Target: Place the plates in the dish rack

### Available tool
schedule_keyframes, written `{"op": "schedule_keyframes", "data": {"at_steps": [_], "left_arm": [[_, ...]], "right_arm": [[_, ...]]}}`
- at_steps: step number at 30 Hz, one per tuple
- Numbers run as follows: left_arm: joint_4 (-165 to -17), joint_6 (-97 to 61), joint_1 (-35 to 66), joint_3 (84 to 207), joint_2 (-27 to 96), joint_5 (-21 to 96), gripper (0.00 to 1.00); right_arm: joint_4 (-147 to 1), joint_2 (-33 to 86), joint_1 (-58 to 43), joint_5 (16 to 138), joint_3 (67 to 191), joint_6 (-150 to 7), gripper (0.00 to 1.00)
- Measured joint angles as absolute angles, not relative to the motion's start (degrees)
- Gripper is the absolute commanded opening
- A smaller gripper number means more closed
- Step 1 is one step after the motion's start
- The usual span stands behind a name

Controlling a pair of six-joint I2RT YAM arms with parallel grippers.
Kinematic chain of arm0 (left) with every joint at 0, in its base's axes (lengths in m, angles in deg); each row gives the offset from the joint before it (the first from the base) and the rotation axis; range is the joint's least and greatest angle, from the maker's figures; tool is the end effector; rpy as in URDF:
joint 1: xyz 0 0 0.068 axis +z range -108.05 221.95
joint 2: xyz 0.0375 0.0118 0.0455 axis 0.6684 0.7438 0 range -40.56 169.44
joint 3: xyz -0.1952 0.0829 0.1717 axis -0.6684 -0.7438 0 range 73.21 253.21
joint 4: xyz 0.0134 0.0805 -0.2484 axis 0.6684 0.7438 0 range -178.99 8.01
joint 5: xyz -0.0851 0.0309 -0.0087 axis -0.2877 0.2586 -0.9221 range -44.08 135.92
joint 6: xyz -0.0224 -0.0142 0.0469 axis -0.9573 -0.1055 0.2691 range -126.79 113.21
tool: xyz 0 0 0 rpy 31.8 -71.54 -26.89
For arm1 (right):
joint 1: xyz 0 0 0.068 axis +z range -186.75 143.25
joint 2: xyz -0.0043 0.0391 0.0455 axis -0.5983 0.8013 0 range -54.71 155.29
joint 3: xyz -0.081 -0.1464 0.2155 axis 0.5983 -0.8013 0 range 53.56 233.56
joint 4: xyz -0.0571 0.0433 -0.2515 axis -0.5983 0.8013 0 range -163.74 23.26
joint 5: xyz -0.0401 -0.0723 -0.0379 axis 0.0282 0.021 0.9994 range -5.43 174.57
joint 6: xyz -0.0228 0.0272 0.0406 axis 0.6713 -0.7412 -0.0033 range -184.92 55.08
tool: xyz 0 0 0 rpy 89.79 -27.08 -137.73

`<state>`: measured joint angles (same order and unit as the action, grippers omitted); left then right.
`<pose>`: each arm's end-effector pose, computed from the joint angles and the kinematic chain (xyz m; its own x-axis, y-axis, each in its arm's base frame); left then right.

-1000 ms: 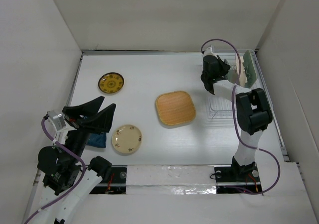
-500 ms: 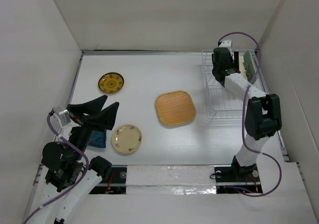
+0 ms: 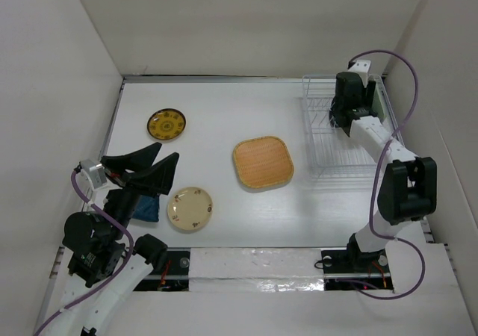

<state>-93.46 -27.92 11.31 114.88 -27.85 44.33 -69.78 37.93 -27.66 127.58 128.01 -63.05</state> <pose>0.0332 -0.0208 0.4031 0.2514 -0.5677 -0.7839 0.6645 0.6902 -0.2867 0.3754 0.0354 0.3200 -0.3888 -0.0865 -0.9172 0.4958 0.8195 -0.2874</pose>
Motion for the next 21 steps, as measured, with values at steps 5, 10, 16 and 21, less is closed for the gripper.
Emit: {"op": "schedule_keyframes", "data": {"at_steps": [5, 10, 16, 21], "left_arm": [[-93.46, -27.92, 11.31, 114.88, -27.85, 44.31, 0.63], [-93.46, -27.92, 11.31, 114.88, -27.87, 44.27, 0.64], [-93.46, -27.94, 11.31, 114.88, -27.87, 44.25, 0.63], [-93.46, -27.94, 11.31, 114.88, -27.87, 44.22, 0.63]], "right_arm": [[-66.21, 42.28, -28.82, 126.33, 128.01, -63.95, 0.64], [-64.75, 42.91, -32.73, 123.82, 128.08, -67.03, 0.45], [-64.90, 42.91, -35.79, 121.24, 128.14, -69.87, 0.22], [-64.75, 42.06, -38.50, 118.53, 127.88, -71.56, 0.02]]}}
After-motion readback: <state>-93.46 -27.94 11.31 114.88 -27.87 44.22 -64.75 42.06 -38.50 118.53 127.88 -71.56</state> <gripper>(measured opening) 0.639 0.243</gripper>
